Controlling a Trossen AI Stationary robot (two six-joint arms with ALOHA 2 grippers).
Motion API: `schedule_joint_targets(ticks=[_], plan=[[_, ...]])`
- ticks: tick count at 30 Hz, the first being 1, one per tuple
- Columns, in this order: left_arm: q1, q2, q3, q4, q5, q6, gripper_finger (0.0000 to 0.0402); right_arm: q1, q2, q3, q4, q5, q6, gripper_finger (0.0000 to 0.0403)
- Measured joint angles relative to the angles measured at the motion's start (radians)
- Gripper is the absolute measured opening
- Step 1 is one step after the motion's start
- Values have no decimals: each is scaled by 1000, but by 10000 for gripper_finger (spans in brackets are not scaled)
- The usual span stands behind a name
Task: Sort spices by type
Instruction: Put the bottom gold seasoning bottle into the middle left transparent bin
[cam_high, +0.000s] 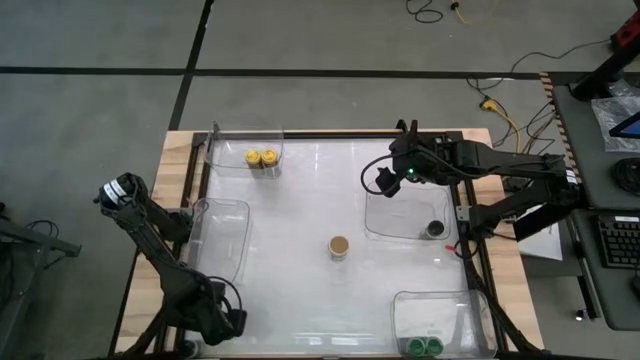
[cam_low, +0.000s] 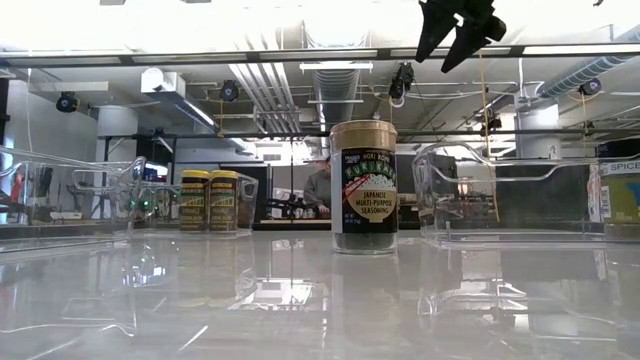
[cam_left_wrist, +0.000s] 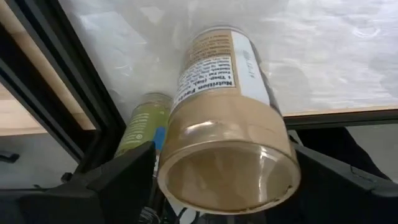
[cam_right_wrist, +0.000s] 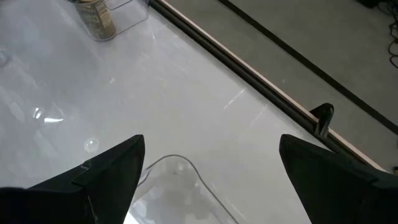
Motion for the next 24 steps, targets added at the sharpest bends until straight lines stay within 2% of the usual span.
schedule_joint_targets(ticks=[9, 17, 24], plan=[[29, 0, 0, 2, -1, 19, 323, 0, 0, -1, 0, 0, -3, 364], [30, 0, 0, 2, -1, 41, 264, 2, 0, -7, -2, -1, -1, 364], [29, -1, 10, 1, -5, 201, 264, 6, 0, -8, -1, -2, 0, 364]])
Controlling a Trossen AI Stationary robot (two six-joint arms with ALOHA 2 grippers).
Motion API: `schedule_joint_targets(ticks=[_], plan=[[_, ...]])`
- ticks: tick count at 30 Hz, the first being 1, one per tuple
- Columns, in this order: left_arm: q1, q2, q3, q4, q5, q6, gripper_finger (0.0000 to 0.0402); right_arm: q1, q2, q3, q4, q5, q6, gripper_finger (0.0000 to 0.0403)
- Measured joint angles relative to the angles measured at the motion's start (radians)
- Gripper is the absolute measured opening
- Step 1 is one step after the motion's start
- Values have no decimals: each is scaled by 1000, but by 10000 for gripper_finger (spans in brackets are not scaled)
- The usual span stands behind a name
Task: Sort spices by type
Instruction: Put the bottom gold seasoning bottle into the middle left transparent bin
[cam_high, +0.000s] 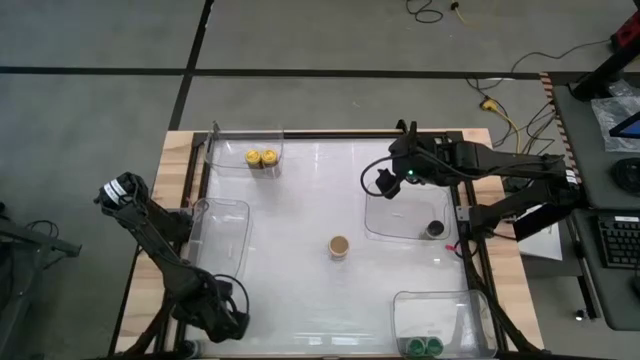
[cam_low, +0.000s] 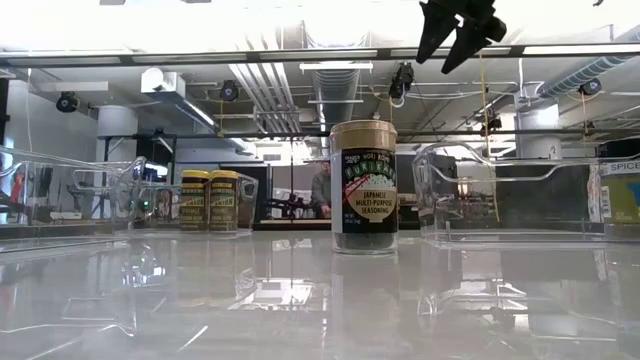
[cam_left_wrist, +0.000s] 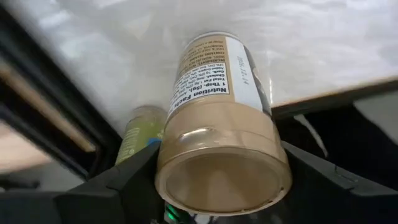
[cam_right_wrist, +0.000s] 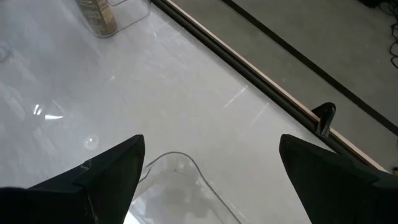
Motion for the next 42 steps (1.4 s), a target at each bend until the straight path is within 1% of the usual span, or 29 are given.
schedule_joint_targets(ticks=[3, 6, 7, 10, 12, 15, 18, 19, 21, 23, 25, 28, 31, 34, 38, 42], plan=[[0, 0, 42, -36, -4, 121, 268, 0, 0, -2, 1, 0, 0, 364], [0, 0, 111, -179, -7, 270, 263, 0, 0, -8, 1, 1, 0, 364], [0, 0, 142, -233, -23, 341, 262, 0, 0, -9, 1, 2, 1, 364], [0, 0, 254, -361, -138, 543, 261, 0, 0, -23, 6, 2, 13, 364], [5, 0, 330, -459, -186, 659, 263, 0, 0, -35, 8, 2, 36, 364], [18, 0, 448, -604, -172, 761, 265, 0, 0, -53, 8, -10, 63, 364], [23, 0, 541, -787, -169, 850, 263, 3, 0, -63, 9, -25, 78, 364], [25, -3, 558, -805, -170, 876, 262, 6, 0, -64, 9, -25, 82, 364], [25, -27, 559, -770, -187, 955, 262, 11, 0, -64, 11, -23, 88, 364], [27, -40, 548, -783, -228, 994, 262, 16, 0, -64, 14, -8, 98, 364], [42, -55, 513, -793, -223, 1049, 262, 17, 0, -64, 14, 5, 107, 364], [63, -84, 439, -778, -215, 1090, 262, 28, 0, -58, 16, 10, 108, 364], [84, -126, 374, -792, -202, 1120, 262, 42, 0, -45, 17, 9, 109, 364], [109, -175, 349, -790, -203, 1123, 262, 54, 0, -28, 18, 10, 124, 364], [119, -242, 343, -783, -252, 1146, 263, 61, 0, -15, 18, 10, 171, 364], [132, -312, 262, -785, -253, 1167, 263, 61, 0, -15, 18, 10, 221, 364]])
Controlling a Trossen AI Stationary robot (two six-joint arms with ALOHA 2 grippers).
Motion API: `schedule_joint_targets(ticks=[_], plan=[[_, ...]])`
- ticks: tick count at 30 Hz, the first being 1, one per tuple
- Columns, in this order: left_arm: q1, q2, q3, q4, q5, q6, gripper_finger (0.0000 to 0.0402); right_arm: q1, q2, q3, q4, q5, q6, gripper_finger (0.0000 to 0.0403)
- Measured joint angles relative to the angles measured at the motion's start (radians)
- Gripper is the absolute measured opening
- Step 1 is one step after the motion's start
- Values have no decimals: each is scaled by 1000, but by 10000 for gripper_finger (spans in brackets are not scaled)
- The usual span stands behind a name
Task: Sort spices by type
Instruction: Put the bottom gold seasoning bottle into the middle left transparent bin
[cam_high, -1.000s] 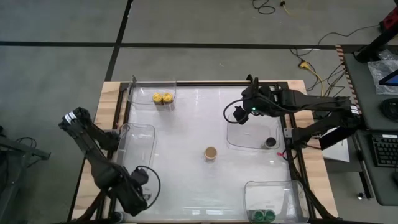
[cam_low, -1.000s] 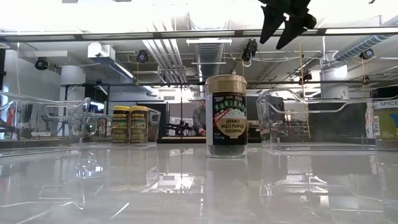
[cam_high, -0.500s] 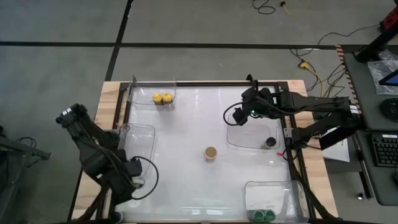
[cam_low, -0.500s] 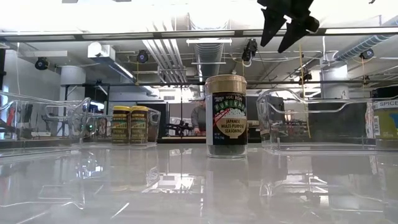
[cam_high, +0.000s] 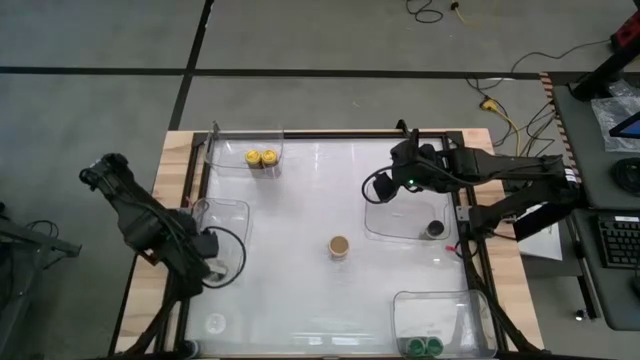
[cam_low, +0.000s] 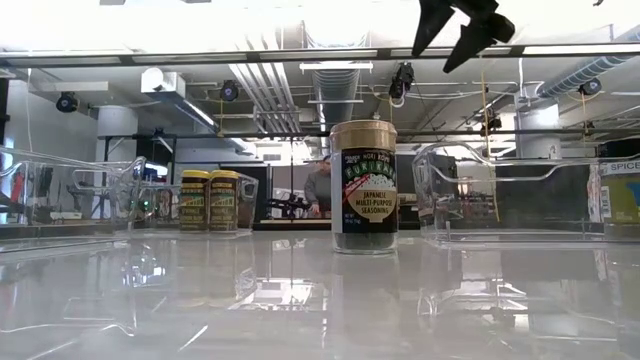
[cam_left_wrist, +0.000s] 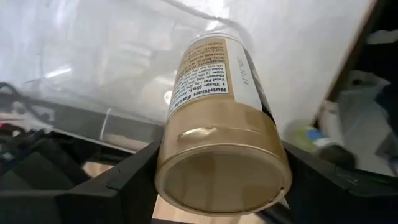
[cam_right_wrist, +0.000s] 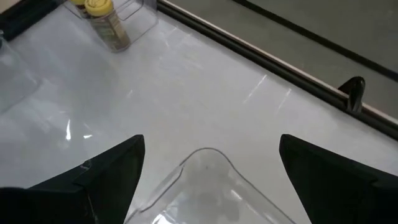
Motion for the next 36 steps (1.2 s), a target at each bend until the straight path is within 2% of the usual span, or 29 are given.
schedule_joint_targets(ticks=[5, 9, 17, 23, 29, 36], plan=[[7, -79, -138, -2, 0, -8, 263, 0, 4, 0, 0, 0, 51, 363], [7, -90, -192, 4, -1, -3, 263, 0, 17, 1, 1, 0, 90, 364], [30, -4, -218, 6, -5, 65, 263, 0, 72, 1, 65, 0, 111, 363], [41, 60, -223, 91, 14, 200, 263, 0, 113, 1, 112, -3, 111, 364], [80, 87, -283, 119, 70, 288, 263, 4, 140, 1, 138, -17, 111, 364], [137, 91, -316, 121, 74, 365, 263, 5, 153, 1, 158, -18, 111, 364]])
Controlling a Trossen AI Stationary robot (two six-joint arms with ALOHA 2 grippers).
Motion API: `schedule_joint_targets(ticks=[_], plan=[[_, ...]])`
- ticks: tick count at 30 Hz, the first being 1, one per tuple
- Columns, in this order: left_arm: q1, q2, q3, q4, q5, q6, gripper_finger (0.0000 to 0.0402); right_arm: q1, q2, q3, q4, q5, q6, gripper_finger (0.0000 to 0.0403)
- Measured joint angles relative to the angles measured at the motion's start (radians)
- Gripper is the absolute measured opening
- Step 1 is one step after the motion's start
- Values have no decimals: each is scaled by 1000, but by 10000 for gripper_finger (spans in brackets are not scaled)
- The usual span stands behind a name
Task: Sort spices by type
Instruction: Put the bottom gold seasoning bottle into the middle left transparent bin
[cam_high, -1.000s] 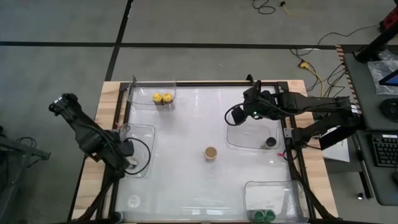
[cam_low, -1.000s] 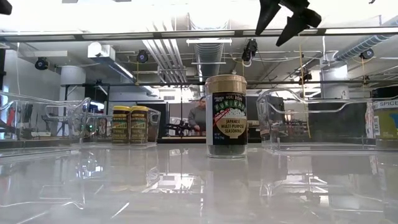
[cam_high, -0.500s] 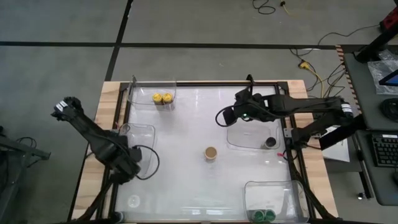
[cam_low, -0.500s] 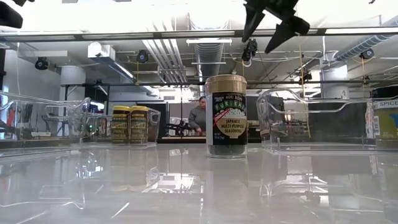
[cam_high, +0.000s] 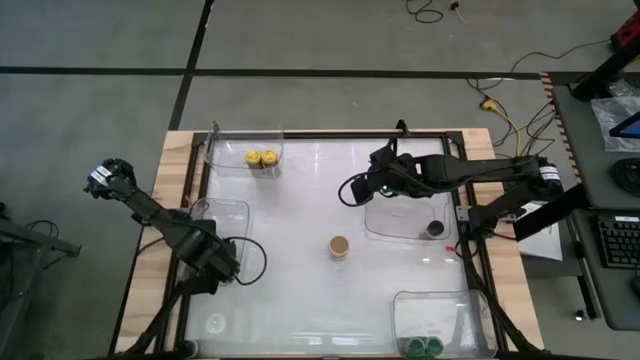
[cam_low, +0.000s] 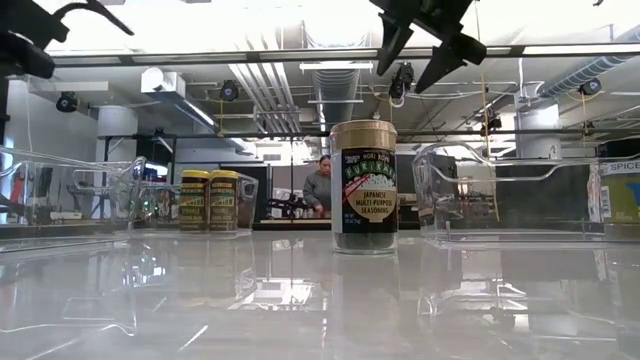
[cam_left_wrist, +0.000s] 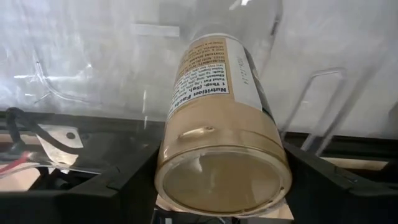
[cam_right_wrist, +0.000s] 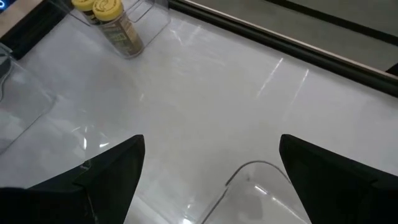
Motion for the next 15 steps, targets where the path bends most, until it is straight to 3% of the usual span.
schedule_joint_targets(ticks=[15], plan=[[32, -1, -87, 76, 43, 32, 263, 2, 0, 0, 29, 0, -1, 364]])
